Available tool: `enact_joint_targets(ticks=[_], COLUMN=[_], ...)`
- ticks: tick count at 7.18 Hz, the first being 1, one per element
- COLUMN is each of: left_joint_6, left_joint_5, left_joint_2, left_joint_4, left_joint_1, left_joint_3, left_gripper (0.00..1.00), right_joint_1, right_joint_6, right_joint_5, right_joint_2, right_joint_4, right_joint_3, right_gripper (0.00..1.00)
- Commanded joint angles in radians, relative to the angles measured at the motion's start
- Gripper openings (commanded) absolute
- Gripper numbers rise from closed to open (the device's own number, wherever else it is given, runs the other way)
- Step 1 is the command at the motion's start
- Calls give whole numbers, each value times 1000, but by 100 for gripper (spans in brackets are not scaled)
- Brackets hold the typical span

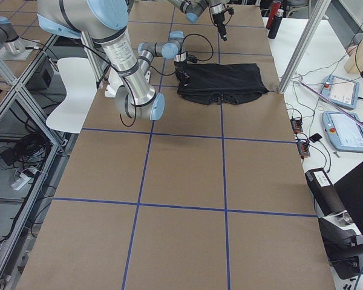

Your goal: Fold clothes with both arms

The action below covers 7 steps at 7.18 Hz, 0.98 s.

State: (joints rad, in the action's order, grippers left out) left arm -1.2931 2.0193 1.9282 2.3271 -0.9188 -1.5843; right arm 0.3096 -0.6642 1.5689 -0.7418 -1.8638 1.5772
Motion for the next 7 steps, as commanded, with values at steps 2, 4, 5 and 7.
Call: enact_joint_targets(ticks=[2, 4, 5, 7], left_joint_6=[0, 0, 0, 0], left_joint_5=[-4, -4, -4, -4], left_joint_2=[0, 0, 0, 0], left_joint_4=[0, 0, 0, 0], left_joint_1=[0, 0, 0, 0], left_joint_3=[0, 0, 0, 0], left_gripper=[98, 98, 98, 98], right_joint_1=[-4, -9, -12, -12], right_joint_6=[0, -1, -2, -3], right_joint_5=[-1, -3, -3, -1], right_joint_2=[-4, -8, -7, -4], right_joint_4=[0, 0, 0, 0], right_joint_3=[-2, -2, -2, -2], right_gripper=[29, 29, 29, 0])
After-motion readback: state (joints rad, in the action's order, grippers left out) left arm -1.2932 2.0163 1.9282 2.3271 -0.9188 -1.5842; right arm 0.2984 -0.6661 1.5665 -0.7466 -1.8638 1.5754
